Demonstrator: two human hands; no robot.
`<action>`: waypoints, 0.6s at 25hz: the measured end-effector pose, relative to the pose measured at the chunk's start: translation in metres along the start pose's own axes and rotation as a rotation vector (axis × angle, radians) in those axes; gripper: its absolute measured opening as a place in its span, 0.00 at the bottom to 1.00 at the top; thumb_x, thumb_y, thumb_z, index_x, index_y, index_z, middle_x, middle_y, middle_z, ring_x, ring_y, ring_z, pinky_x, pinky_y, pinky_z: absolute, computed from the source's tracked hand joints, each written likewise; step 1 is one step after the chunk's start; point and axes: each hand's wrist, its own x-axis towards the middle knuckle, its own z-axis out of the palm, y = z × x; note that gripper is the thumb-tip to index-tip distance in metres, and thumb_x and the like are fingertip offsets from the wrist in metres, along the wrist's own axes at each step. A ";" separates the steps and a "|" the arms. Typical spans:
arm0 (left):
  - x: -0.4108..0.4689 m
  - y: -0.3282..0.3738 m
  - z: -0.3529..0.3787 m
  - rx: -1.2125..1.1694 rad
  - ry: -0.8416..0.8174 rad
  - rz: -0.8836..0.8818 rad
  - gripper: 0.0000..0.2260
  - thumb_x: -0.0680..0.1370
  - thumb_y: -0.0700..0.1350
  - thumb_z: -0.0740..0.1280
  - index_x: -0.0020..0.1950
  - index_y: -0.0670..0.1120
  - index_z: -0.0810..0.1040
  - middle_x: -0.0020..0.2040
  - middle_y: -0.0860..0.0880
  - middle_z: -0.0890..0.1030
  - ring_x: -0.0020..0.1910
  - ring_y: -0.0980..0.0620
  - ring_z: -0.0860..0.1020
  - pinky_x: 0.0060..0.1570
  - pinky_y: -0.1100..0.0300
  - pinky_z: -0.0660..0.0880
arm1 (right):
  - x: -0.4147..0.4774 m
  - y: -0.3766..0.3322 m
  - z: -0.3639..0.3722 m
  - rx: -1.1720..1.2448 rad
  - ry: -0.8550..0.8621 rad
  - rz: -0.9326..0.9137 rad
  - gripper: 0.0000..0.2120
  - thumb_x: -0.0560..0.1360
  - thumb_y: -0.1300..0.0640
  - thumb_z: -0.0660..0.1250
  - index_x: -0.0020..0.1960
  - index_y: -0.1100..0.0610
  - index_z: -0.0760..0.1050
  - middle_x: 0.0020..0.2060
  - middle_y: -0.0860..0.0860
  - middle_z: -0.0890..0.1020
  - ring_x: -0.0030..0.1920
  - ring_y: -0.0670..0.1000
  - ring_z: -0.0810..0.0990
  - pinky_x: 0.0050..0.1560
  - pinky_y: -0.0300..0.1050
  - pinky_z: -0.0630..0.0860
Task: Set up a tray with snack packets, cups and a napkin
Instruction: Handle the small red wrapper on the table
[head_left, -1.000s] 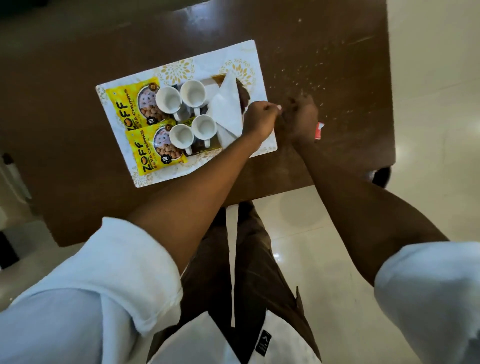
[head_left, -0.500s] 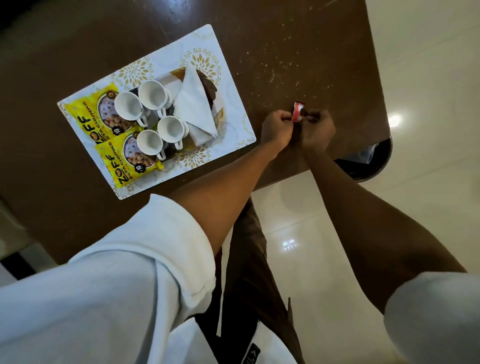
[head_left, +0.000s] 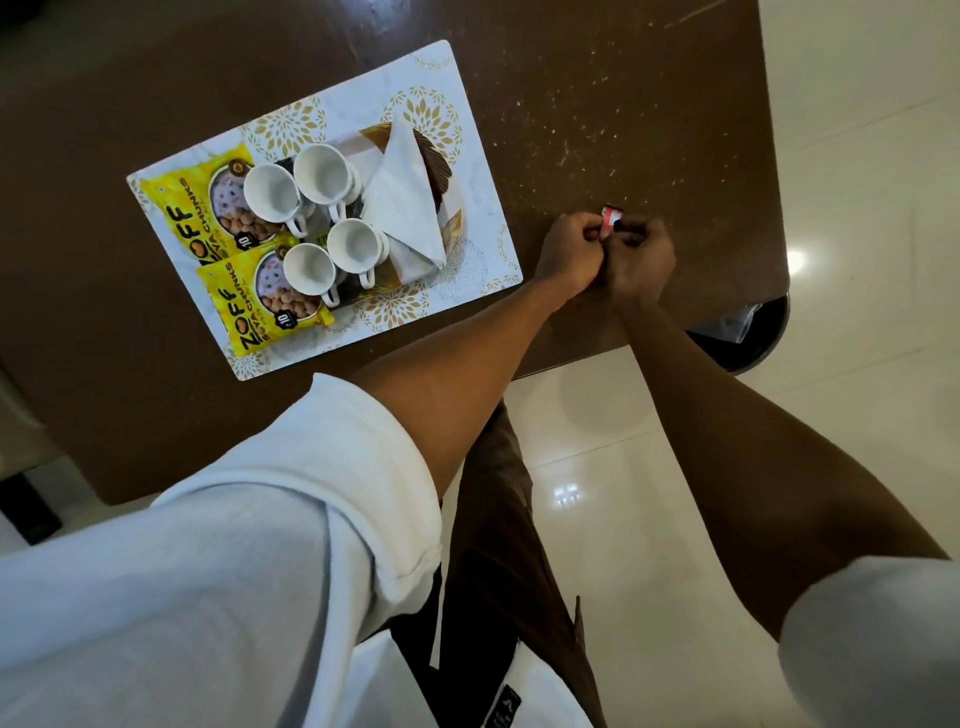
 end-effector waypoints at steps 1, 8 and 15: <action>0.001 0.000 -0.001 -0.011 -0.023 -0.012 0.17 0.81 0.35 0.65 0.70 0.41 0.78 0.64 0.42 0.83 0.63 0.45 0.81 0.65 0.52 0.78 | -0.001 -0.001 0.000 -0.006 0.011 -0.008 0.13 0.76 0.64 0.70 0.60 0.57 0.80 0.45 0.44 0.79 0.44 0.41 0.79 0.46 0.30 0.78; -0.005 -0.007 -0.016 -0.039 0.187 -0.026 0.17 0.80 0.33 0.64 0.68 0.39 0.79 0.63 0.41 0.82 0.63 0.45 0.80 0.63 0.54 0.78 | -0.021 -0.001 0.012 -0.187 -0.093 -0.225 0.12 0.78 0.63 0.69 0.61 0.58 0.80 0.57 0.53 0.80 0.51 0.45 0.78 0.50 0.32 0.74; -0.004 -0.011 -0.026 0.016 0.229 -0.050 0.13 0.82 0.39 0.66 0.66 0.42 0.81 0.63 0.44 0.83 0.63 0.46 0.81 0.63 0.51 0.79 | -0.018 0.000 0.013 -0.198 -0.062 -0.233 0.09 0.78 0.62 0.70 0.58 0.57 0.79 0.57 0.51 0.79 0.53 0.46 0.79 0.56 0.41 0.80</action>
